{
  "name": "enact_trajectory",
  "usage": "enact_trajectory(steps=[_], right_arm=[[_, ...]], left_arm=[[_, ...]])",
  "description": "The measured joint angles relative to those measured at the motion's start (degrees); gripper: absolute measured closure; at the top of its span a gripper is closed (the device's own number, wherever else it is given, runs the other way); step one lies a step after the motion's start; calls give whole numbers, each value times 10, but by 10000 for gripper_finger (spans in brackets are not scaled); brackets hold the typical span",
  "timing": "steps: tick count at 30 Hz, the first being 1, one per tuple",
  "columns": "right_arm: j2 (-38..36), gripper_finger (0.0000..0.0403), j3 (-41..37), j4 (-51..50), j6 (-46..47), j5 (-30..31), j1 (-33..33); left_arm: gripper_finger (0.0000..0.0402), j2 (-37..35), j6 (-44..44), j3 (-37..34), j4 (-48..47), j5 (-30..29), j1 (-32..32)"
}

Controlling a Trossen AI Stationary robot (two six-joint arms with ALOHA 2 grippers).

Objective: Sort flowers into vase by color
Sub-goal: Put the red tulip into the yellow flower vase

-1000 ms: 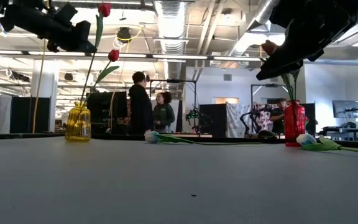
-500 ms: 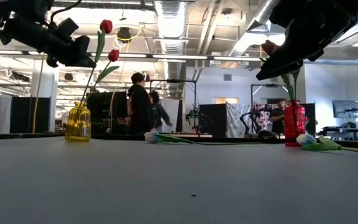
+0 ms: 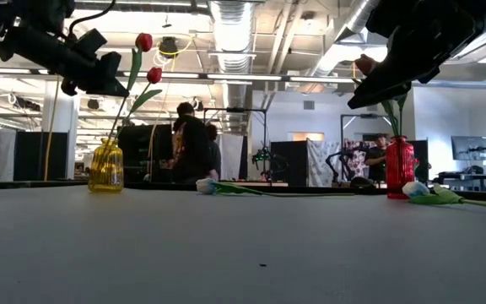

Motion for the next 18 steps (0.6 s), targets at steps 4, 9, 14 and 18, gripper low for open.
enact_trajectory(steps=[4, 9, 14, 18], right_arm=[[0, 165, 0, 0, 0, 0, 0], [0, 165, 0, 0, 0, 0, 0], [0, 165, 0, 0, 0, 0, 0], [0, 165, 0, 0, 0, 0, 0]], left_arm=[[399, 0, -2, 0, -1, 0, 0], [378, -15, -2, 0, -23, 0, 0], [344, -45, -6, 0, -46, -3, 0], [319, -65, -35, 0, -49, -12, 0]])
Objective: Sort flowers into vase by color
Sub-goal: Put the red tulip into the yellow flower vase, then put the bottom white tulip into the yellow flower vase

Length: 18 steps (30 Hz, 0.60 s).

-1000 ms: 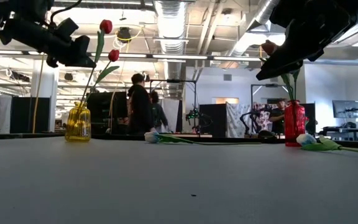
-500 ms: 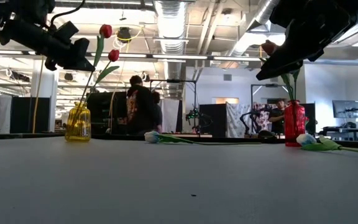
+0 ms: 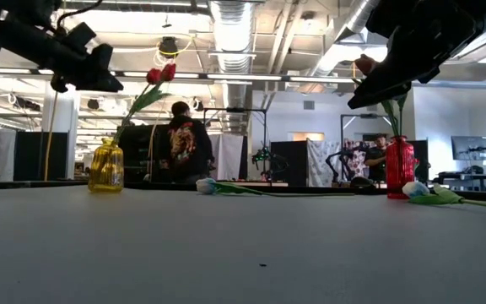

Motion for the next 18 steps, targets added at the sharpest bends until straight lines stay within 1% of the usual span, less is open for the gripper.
enact_trajectory(steps=[3, 6, 12, 14, 18], right_arm=[[0, 165, 0, 0, 0, 0, 0], [0, 165, 0, 4, 0, 0, 0], [0, 165, 0, 10, 0, 0, 0], [0, 165, 0, 11, 1, 0, 0], [0, 165, 0, 16, 19, 0, 0]], left_arm=[[304, -11, -20, 0, -7, 7, 0], [293, -14, -43, 0, -18, 36, -4], [280, -14, -91, 0, -40, 123, -36], [278, -14, -106, 0, -39, 143, -52], [278, -14, -120, 0, -32, 203, -85]])
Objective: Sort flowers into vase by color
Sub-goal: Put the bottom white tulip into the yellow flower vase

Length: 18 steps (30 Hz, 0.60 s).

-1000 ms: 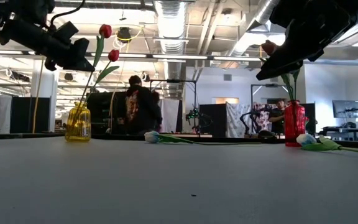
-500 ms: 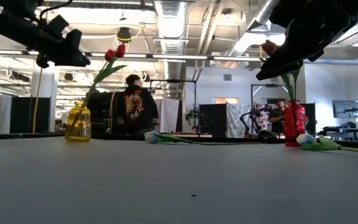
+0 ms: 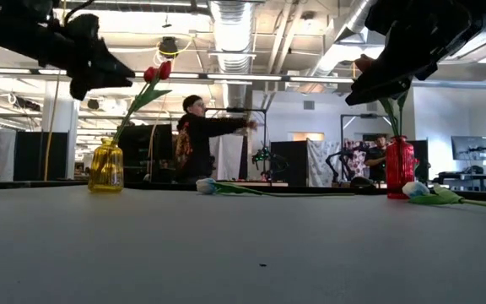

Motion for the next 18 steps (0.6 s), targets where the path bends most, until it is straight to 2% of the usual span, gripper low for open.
enact_trajectory(steps=[4, 7, 11, 14, 18], right_arm=[[0, 165, 0, 9, 18, 0, 0], [0, 165, 0, 10, 45, 0, 0], [0, 165, 0, 10, 97, -10, 1], [0, 165, 6, 0, 135, -45, 1], [0, 165, 34, -63, 206, -60, 6]], left_arm=[[278, 0, -16, 0, 0, 43, -47], [278, 2, -17, 0, 4, 47, -97], [278, 15, -2, 0, 49, 25, -178], [278, 39, 28, 0, 107, 6, -241], [278, 87, 81, 0, 174, -23, -316]])
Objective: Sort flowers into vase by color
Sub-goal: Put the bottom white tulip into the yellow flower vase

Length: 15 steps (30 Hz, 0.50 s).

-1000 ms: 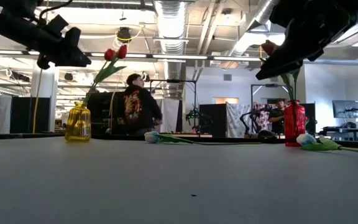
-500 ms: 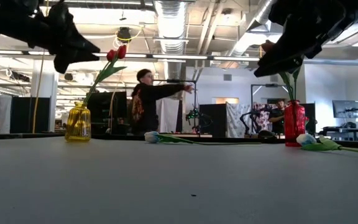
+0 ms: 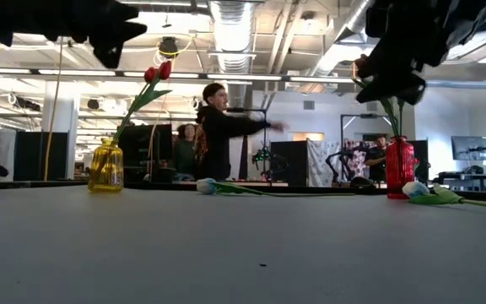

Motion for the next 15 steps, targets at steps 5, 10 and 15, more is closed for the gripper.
enact_trajectory(steps=[5, 10, 15], right_arm=[[0, 165, 36, -112, 119, -2, 15], [0, 165, 39, -197, 260, -16, 37], [0, 165, 39, -289, 356, -20, 48]], left_arm=[[278, 74, 64, 0, 63, -44, -64], [278, 148, 117, 0, 135, -52, -88], [278, 193, 124, 0, 160, -53, -89]])
